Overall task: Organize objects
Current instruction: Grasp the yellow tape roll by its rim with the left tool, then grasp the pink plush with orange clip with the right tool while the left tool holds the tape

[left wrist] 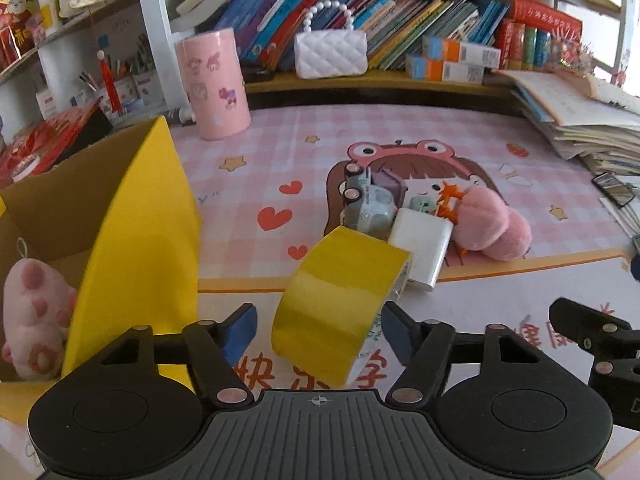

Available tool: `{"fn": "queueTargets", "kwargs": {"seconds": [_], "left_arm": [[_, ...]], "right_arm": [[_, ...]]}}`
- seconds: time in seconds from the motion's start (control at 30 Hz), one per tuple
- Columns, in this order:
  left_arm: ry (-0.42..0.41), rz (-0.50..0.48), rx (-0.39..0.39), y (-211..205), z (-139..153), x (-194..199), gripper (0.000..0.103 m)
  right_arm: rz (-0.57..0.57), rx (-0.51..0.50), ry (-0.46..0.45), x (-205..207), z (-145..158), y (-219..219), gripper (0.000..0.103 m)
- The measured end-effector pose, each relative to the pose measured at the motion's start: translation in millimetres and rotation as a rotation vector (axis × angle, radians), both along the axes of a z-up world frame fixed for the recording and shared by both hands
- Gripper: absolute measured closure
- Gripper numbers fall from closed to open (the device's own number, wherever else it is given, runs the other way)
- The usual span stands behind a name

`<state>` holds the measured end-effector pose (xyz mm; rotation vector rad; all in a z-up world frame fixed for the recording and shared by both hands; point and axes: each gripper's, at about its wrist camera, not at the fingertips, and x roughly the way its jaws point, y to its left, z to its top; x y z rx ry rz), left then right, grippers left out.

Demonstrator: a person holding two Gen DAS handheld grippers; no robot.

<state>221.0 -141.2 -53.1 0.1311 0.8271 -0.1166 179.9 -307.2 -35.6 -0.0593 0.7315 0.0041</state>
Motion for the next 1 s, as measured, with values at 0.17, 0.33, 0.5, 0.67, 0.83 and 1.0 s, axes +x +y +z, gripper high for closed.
{"fn": "queueTargets", "kwargs": {"seconds": [0.17,0.33,0.5,0.67,0.83,1.0], "left_arm": [[0.029,-0.01,0.014,-2,-6,10,0.062],[-0.006,0.016,-0.018,6,6,7,0.065],[0.009,0.035,-0.063,15,15,2,0.087],[0.004,0.051,-0.078,22,20,-8,0.088],[0.012,0.068,-0.097,31,24,-15,0.088],[0.014,0.075,-0.116,36,29,-24,0.088]], "right_arm": [[0.049,-0.036,-0.016,19,-6,2,0.014],[0.118,-0.111,-0.06,37,-13,9,0.014],[0.178,-0.152,-0.087,59,-24,17,0.015],[0.193,-0.188,-0.076,85,-39,21,0.024],[0.218,-0.184,-0.042,104,-53,21,0.044],[0.223,-0.141,-0.044,107,-52,17,0.046]]}}
